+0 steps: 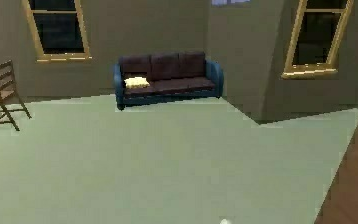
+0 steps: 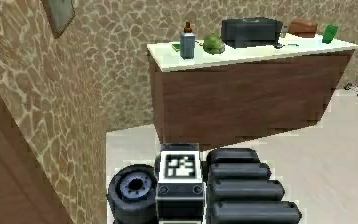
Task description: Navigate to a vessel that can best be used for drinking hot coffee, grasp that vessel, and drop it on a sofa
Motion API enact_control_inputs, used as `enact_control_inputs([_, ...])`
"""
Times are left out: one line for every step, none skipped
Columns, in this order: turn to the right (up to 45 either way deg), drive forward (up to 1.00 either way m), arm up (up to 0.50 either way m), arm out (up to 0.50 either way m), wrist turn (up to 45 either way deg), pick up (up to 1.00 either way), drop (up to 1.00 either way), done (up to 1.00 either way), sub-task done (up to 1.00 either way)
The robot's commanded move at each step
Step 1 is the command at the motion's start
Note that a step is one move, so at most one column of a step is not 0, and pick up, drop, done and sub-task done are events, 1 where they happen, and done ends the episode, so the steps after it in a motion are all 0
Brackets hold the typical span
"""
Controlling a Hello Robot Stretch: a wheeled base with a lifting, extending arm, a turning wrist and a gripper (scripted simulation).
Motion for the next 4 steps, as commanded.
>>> enact_control_inputs([0.0, 1.00, 0.00, 0.00, 0.0, 0.00, 0.00, 0.00, 0.00])
enact_control_inputs([0.0, 1.00, 0.00, 0.00, 0.0, 0.00, 0.00, 0.00, 0.00])
enact_control_inputs([0.0, 0.90, 0.00, 0.00, 0.0, 0.00, 0.00, 0.00, 0.00])
enact_control_inputs([-45.0, 0.00, 0.00, 0.00, 0.0, 0.00, 0.00, 0.00, 0.00])
